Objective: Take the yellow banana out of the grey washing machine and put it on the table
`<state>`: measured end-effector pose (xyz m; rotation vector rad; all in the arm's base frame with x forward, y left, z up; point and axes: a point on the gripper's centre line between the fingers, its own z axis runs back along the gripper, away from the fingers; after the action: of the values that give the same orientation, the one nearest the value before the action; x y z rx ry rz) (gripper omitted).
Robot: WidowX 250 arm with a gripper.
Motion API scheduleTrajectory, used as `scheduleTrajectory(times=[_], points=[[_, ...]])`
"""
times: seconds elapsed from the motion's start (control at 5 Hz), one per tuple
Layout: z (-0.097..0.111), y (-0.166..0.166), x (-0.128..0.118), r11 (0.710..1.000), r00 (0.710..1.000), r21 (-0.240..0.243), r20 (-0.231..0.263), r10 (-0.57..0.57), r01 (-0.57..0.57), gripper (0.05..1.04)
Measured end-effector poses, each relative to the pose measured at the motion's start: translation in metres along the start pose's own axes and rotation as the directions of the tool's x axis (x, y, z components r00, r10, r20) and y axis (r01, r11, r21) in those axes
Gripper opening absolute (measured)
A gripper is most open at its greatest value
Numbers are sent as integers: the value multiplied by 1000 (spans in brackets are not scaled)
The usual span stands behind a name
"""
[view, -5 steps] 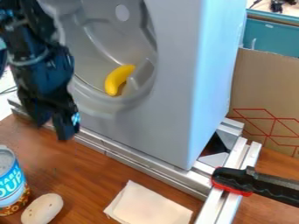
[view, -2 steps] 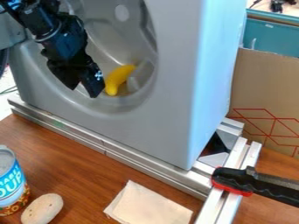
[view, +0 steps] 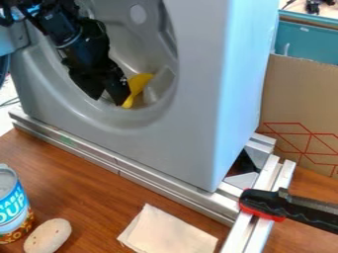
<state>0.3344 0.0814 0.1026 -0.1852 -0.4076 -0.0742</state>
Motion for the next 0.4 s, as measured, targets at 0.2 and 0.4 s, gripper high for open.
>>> scheduleTrajectory(times=[0.2,0.4], points=[[-15,1,6,999,1000,-50,-11,7,-8,1001],[-13,-3,15,994,999,-108,40,34,-30,1001]])
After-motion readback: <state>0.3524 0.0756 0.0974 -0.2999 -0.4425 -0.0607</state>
